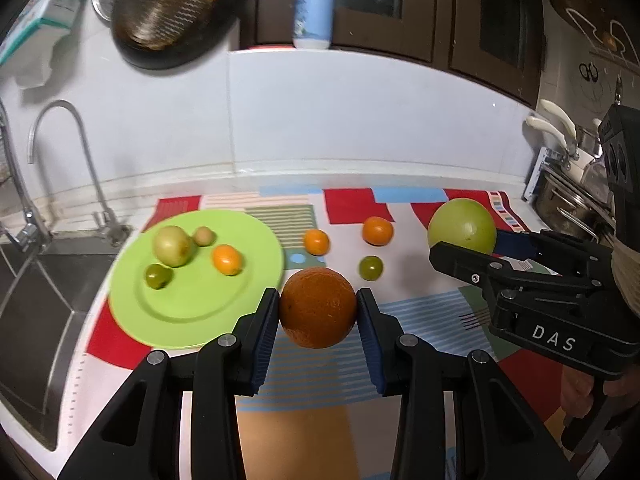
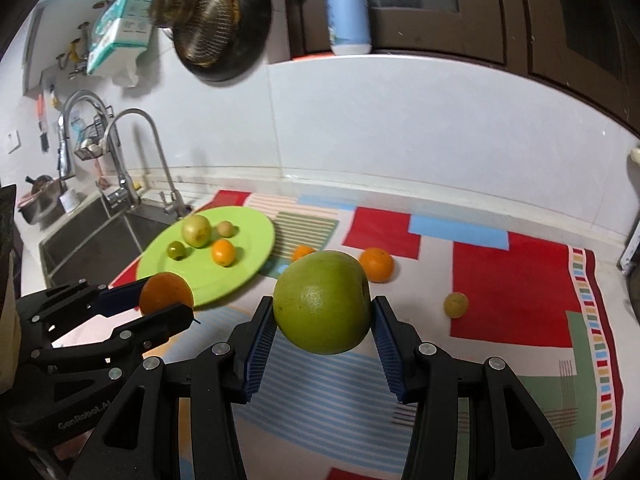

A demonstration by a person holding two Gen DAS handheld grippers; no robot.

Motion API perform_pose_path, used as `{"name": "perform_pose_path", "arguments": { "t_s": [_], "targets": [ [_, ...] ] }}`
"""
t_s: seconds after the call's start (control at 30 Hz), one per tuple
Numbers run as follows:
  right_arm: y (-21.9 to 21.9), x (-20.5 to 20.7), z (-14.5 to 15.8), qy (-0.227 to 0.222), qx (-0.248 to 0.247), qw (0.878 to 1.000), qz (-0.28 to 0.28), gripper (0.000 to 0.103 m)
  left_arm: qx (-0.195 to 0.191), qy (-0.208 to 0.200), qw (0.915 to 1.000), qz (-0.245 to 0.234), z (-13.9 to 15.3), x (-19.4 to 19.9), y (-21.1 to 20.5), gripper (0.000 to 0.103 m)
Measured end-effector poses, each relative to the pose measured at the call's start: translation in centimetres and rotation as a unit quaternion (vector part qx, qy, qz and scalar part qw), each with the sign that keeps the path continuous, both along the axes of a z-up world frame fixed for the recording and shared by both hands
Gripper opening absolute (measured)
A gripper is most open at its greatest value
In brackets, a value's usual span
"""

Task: Organize fruits
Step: 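Carry the orange and green fruit onto the green plate and open both grippers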

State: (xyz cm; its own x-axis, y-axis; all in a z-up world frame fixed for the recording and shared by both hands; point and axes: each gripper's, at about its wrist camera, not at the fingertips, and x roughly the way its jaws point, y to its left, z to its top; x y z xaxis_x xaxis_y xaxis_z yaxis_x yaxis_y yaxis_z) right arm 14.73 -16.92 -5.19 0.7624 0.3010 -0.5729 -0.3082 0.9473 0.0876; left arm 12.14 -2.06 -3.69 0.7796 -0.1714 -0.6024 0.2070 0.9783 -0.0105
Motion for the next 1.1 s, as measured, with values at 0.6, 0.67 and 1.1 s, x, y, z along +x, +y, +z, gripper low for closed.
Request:
{"name": "perform_pose_path", "arguments": {
  "t_s": [0.6,0.67,1.1],
  "targets": [
    [7.2,-2.1,2.3,-0.033,0.011,0.999,0.027,0.049,0.013,-0.026,0.9989,0.036,2.7,-1.7,7.5,0.039],
    [8.2,-2.0,2.3,-0.033,0.013,0.999,0.029,0.049,0.015,-0.027,0.9988,0.039,2.8,-1.7,8.4,0.039],
    [13.1,0.1,1.4,-0.02,0.017,0.999,0.043,0.049,0.023,-0.021,0.9982,0.051,1.9,0.8,13.0,0.039]
  ]
}}
